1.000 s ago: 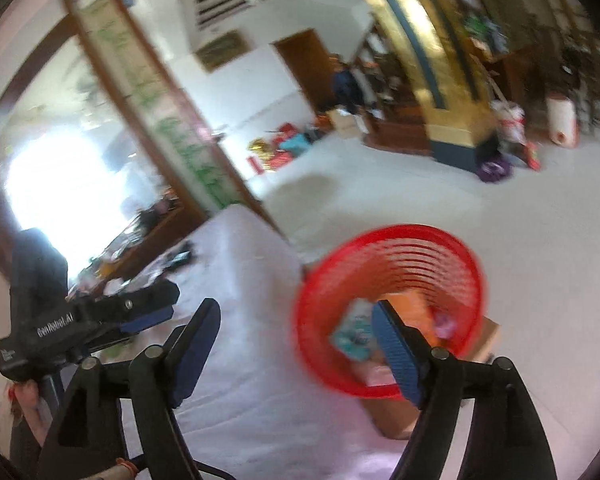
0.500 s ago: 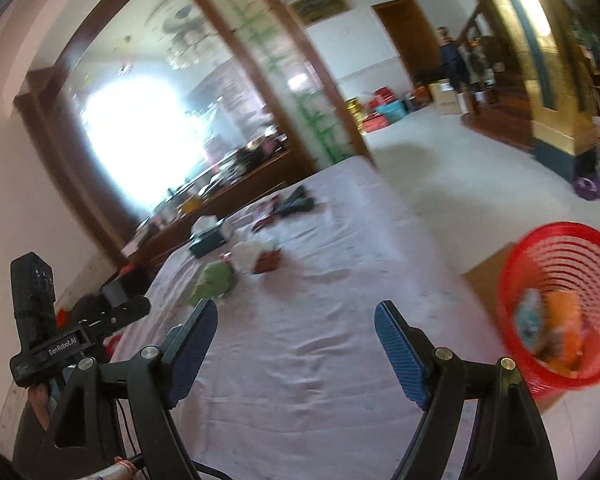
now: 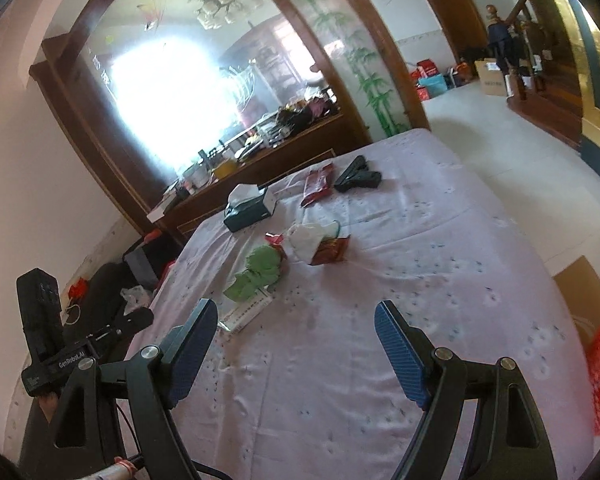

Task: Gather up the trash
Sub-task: 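Move both open tools back over the table, then grasp the green cloth with the left tool while the right tool grasps the white cloth bag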

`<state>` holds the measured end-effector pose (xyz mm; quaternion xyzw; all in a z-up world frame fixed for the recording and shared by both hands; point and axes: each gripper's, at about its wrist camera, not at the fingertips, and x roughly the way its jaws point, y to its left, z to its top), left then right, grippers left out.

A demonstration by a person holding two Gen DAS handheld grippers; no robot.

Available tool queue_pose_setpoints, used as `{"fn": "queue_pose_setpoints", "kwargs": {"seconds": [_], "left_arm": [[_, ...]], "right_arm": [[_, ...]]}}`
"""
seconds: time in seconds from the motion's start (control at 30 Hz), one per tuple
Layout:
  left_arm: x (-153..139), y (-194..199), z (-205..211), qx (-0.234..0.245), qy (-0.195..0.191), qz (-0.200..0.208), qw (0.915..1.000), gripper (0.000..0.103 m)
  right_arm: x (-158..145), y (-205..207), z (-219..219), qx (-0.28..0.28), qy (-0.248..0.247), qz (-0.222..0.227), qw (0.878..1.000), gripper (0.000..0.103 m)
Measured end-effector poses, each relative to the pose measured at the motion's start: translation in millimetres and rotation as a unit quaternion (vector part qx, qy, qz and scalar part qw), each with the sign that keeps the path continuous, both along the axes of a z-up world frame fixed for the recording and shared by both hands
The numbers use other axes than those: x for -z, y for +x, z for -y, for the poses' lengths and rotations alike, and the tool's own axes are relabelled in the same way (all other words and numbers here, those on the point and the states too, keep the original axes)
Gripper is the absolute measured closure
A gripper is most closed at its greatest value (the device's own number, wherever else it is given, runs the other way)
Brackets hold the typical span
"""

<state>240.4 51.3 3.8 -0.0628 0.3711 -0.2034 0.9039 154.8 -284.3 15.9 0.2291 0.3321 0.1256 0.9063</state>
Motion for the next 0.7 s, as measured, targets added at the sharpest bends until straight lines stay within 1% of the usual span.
{"fn": "queue_pose_setpoints", "kwargs": {"seconds": [0.1,0.23,0.3,0.53,0.7], "left_arm": [[9,23,-7,-0.007,-0.003,-0.021,0.9997,0.02],[19,55,-18,-0.022,-0.019,-0.049,0.9984,0.02],[21,67,-21,-0.026,-0.023,-0.053,0.998,0.02],[31,96,-14,-0.027,0.0,-0.05,0.9984,0.02],[44,120,-6,-0.022,0.026,-0.055,0.9979,0.02]], "right_arm": [[6,28,-8,-0.008,0.0,-0.013,1.0,0.019],[16,62,-19,-0.02,0.0,-0.029,0.999,0.019],[20,79,-24,-0.019,-0.004,-0.035,0.999,0.019],[34,130,-38,-0.021,-0.009,-0.048,0.999,0.019],[48,162,-47,-0.031,0.001,-0.069,0.997,0.019]]}}
